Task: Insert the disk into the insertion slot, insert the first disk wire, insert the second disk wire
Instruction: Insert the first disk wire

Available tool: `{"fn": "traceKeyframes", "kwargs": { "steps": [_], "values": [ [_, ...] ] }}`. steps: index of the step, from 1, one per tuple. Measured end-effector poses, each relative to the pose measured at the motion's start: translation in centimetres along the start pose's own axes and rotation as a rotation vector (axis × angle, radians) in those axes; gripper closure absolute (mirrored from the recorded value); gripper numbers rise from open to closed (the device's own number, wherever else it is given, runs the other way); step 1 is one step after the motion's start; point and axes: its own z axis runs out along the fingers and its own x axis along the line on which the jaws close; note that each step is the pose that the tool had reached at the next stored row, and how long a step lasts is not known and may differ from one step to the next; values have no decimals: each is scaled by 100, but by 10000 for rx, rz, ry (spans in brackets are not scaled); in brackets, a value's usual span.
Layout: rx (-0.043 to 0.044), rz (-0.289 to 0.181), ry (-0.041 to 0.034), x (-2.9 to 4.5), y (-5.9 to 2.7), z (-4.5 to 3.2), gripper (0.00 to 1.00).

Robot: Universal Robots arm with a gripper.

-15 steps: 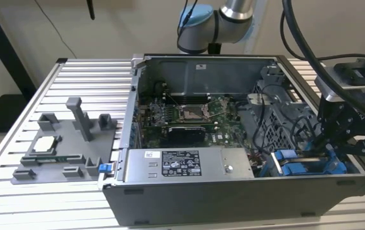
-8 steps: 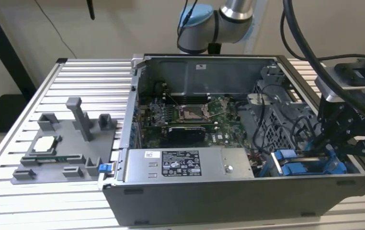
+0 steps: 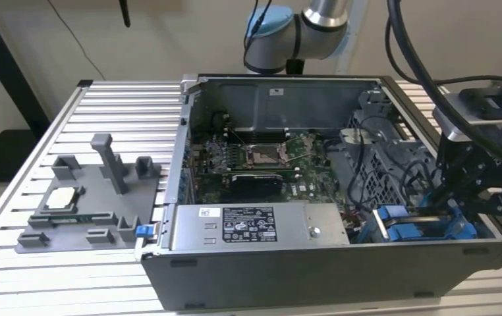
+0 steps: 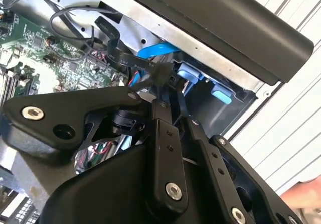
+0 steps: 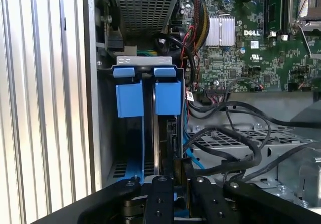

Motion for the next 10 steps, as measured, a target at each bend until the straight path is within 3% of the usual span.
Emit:
{"fn": "traceKeyframes", "kwargs": {
  "steps": [4,7,10],
  "values": [
    [10,0,44,5,1,42,100],
    [10,0,26,8,0,72,100],
    [-3,3,2,5,1,37,100]
  ]
}}
